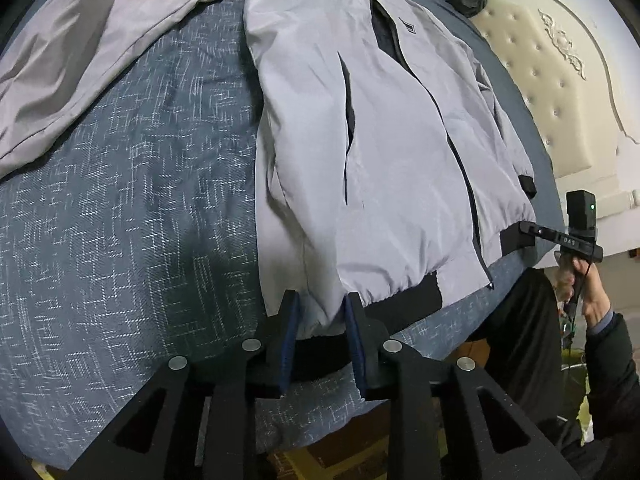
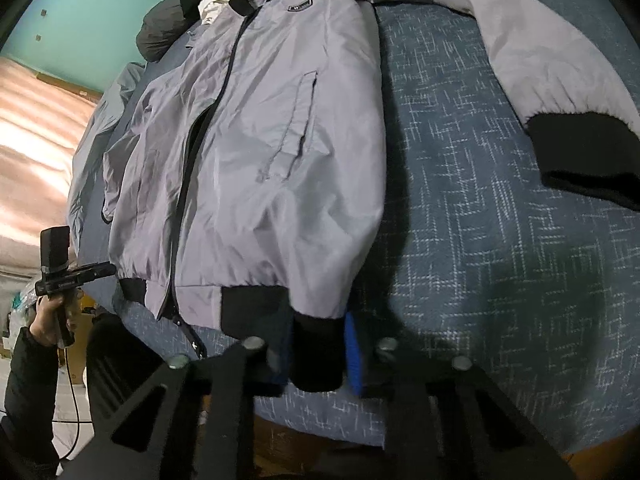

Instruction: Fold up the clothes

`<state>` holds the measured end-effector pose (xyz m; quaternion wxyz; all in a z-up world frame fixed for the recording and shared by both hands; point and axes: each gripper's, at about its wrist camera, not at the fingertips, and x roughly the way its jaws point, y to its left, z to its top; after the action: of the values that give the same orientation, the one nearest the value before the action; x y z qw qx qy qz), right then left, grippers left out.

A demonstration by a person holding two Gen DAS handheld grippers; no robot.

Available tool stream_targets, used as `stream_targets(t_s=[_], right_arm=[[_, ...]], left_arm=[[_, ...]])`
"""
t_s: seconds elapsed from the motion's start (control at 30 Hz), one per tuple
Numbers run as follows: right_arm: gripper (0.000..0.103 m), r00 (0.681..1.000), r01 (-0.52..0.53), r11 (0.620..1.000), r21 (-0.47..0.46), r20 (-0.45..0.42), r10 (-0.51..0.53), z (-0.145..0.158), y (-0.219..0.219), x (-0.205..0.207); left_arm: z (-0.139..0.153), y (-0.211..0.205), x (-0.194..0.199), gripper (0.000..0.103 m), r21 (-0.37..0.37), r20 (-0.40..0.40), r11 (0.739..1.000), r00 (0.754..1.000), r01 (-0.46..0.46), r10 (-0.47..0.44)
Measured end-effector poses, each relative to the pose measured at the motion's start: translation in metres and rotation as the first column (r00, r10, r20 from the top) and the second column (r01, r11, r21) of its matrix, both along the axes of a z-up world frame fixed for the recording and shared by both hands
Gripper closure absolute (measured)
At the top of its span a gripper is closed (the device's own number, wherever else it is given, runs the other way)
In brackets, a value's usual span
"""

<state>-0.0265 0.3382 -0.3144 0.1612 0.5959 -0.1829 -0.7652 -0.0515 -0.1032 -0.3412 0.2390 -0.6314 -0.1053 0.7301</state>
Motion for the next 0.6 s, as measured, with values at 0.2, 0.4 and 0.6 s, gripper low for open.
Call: stream_targets(t_s=[0.2,0.4,0.6], right_arm=[[0.093,1.000,-0.006,1.000,-0.013,-0.018,0.006,0.017,0.002,0.009],[0.094,1.000,-0.022,0.999,-0.027,-0.021,0.022,0.042,0.006,0.019],[0.095,0.998,-0.015,0.999,0.030,0.062,0.014,0.014,0.009,0.023]], left_arm=[[0.006,0.001,0.001,0.099,-0.022,-0.017,1.000,1.000,0.009,-0.009],[0.030,-0.004,0.009,0.101,0.006,-0.021,1.000,0.999,0.025,-0.025],[0.024,-0.007,0.012,0.101,0.030,0.025,0.999,0.999,0.029,-0.030]])
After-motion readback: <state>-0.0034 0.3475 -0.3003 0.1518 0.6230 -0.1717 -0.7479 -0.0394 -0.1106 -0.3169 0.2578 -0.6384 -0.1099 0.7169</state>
